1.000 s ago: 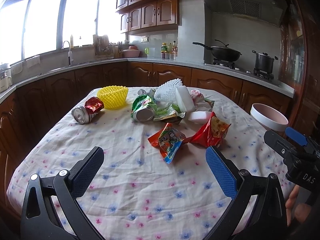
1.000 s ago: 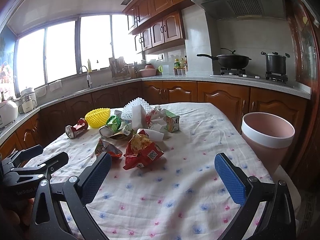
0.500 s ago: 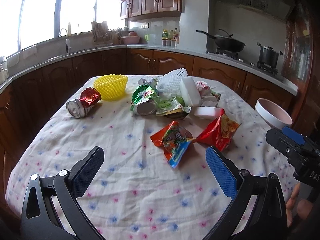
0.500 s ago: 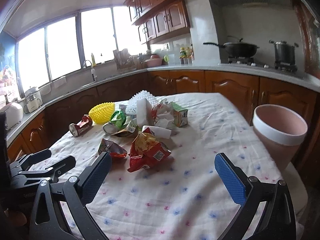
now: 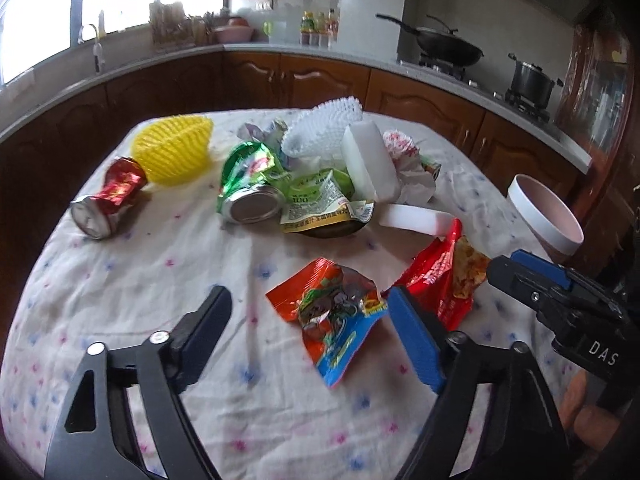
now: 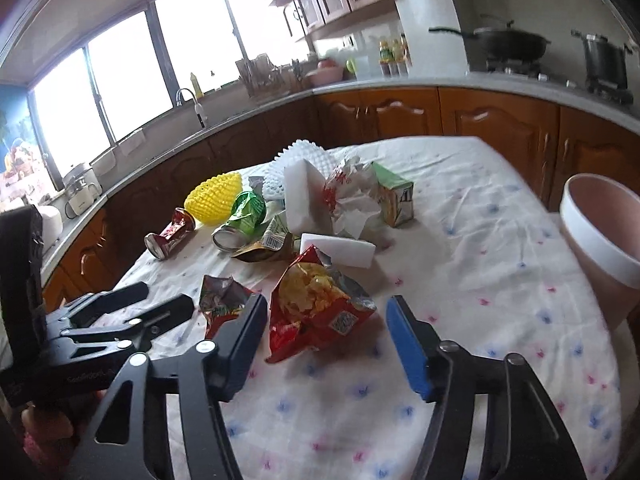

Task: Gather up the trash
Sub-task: 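Grasp the orange snack bag with the left tool while the right tool grasps the red chip bag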

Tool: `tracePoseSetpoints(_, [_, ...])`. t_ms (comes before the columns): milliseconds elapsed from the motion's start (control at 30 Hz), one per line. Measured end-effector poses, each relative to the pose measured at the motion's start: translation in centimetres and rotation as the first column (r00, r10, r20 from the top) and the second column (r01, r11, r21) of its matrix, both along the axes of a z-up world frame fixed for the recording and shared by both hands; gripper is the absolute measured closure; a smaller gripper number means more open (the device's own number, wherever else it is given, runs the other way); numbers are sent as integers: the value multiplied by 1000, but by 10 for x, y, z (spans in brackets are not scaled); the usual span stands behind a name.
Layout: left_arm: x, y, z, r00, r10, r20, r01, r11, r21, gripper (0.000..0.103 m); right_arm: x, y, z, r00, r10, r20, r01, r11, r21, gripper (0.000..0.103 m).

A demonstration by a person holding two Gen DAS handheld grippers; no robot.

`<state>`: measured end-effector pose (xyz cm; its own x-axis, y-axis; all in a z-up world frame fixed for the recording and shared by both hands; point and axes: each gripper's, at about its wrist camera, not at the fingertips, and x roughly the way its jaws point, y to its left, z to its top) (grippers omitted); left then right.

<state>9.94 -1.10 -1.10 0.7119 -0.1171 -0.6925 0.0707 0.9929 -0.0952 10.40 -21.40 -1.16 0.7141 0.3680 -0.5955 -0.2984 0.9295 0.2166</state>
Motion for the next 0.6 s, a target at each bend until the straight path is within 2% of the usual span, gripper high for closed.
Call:
tracePoseSetpoints(67, [10, -2, -5, 1000, -7, -25, 7, 1000, 2, 31, 9, 2, -2, 1000, 1, -14, -1, 1000, -7, 45])
tracePoseSetpoints(133, [17, -2, -11, 998, -18, -55, 17, 1000, -9, 43, 17, 4, -5, 999, 5, -37, -5, 1000, -8, 51])
tracePoseSetpoints(200, [22, 0, -18, 995, -36, -94, 33, 999, -35, 67, 24, 7, -10, 998, 16, -64, -17, 1000, -10, 66])
tracePoseSetpoints(233, [24, 1, -22, 993, -47, -111, 41, 998, -55, 71, 27, 8, -13, 997, 23, -76, -24, 1000, -7, 79])
tracePoseSetpoints(267, [23, 3, -22, 993, -48, -106, 42, 997, -64, 71, 28, 8, -15, 996, 28, -84, -28, 1000, -5, 83])
tracePoseSetpoints(400, [16, 6, -17, 994, -68, -86, 60, 995, -85, 83, 23, 9, -14, 997, 45, -63, -45, 999, -4, 87])
tracePoseSetpoints(433, [14, 6, -16, 993, -77, -85, 69, 993, -94, 88, 22, 9, -13, 997, 46, -60, -46, 999, -4, 88])
tracePoseSetpoints(467, [14, 5, -15, 993, -82, -86, 74, 993, -96, 99, 21, 9, -12, 997, 47, -57, -47, 999, -7, 89])
tracePoseSetpoints(600, [9, -1, -9, 991, -109, -78, 100, 989, -106, 101, 13, 6, -8, 998, 45, -40, -45, 999, 3, 90])
